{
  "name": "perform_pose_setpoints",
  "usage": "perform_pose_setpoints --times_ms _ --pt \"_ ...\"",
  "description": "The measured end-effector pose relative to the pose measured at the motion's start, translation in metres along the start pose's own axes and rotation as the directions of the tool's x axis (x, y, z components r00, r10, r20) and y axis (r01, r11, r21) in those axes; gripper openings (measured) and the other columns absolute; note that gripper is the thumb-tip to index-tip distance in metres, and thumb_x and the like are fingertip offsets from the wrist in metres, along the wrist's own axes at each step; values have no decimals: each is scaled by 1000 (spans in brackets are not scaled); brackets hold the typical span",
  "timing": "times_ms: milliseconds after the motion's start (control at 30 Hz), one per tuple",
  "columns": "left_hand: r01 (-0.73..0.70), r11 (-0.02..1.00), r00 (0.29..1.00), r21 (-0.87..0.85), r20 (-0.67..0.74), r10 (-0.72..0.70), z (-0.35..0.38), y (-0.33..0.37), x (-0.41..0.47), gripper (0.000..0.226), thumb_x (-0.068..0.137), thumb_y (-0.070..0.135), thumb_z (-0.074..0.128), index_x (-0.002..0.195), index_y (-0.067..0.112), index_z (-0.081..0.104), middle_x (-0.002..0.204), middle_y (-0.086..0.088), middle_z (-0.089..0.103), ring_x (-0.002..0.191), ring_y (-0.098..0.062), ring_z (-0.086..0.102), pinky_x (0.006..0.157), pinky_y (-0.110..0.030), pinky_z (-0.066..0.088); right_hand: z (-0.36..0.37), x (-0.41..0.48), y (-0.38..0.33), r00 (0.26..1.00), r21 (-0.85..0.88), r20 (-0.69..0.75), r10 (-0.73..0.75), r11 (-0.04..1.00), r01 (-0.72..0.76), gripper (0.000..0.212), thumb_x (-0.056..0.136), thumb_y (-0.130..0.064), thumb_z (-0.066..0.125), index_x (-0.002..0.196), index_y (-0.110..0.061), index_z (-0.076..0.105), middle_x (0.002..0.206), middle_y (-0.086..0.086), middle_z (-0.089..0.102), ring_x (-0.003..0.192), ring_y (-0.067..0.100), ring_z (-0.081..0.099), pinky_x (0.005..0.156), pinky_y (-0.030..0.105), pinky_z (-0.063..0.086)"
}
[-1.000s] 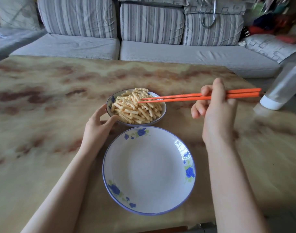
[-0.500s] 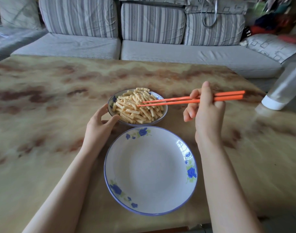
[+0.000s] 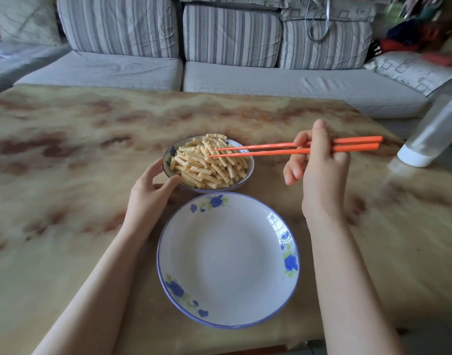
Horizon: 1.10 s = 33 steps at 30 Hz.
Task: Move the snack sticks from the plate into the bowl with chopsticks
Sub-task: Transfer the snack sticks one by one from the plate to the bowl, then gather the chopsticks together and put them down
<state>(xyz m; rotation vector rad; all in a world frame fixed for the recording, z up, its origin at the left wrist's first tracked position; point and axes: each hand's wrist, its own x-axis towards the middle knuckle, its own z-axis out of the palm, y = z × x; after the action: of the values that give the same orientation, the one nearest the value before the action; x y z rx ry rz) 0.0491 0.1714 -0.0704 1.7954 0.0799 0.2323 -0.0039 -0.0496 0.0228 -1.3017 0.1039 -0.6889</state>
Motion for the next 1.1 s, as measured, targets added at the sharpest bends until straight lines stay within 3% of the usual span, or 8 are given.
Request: perform_pose_setpoints --times_ms 167,267,433,533,700,900,1000,1100 --pt "8 1000 1000 -6 -2 -8 1 0 0 41 93 24 64 133 27 58 98 10 72 75 -15 72 81 -31 56 -6 2 -3 999 -32 -6 42 999 -42 46 103 -26 39 61 -10 46 39 -1 30 33 19 28 36 17 28" --pt "-11 1000 999 12 -33 12 1 4 -2 33 96 25 60 130 27 58 101 13 70 76 -3 68 76 -17 50 -10 3 -3 999 -47 4 54 997 -53 47 103 -27 39 60 -11 47 36 -1 30 30 17 28 36 18 28" --pt "-33 999 994 11 -108 34 -3 2 -2 45 100 23 53 144 11 49 140 -2 55 107 -8 57 77 -3 41 -17 3 -5 997 -38 -12 71 997 -72 47 103 -28 39 60 -11 47 37 -2 31 30 15 29 36 20 28" --pt "-43 999 980 -28 -195 37 -7 4 -3 43 100 21 53 143 11 49 140 -4 55 89 -18 68 67 -8 47 -18 1 -8 996 10 -55 75 997 -75 44 103 -27 39 63 -9 47 39 -4 35 31 14 31 37 20 29" --pt "-128 991 929 -49 -357 103 -14 29 -13 24 96 15 54 118 14 64 122 -3 64 104 -21 65 69 -19 51 -19 -6 -13 991 165 -108 84 984 -65 42 104 -24 37 66 -9 46 40 -8 42 30 10 30 37 22 27" --pt "28 952 996 -304 89 -1 28 102 -65 11 95 13 60 93 17 70 92 -4 72 81 -11 68 75 -23 54 -24 -16 -23 986 185 -142 86 981 -59 44 104 -28 38 64 -10 47 39 -2 30 33 15 28 37 19 27" --pt "320 853 909 -412 387 -155 58 118 -89 23 94 27 62 112 15 70 108 -3 74 100 -14 70 91 -28 53 -24 -24 -34 987 167 -139 80 984 -56 45 104 -29 37 65 -10 47 38 -1 29 33 16 28 38 19 27" --pt "434 738 871 -516 450 -197 78 131 -99 29 92 29 64 117 15 66 111 -2 73 100 -12 69 90 -24 52 -25 -34 -43 989 170 -133 65 985 -41 44 104 -29 37 65 -10 47 39 1 29 34 18 28 37 19 27"
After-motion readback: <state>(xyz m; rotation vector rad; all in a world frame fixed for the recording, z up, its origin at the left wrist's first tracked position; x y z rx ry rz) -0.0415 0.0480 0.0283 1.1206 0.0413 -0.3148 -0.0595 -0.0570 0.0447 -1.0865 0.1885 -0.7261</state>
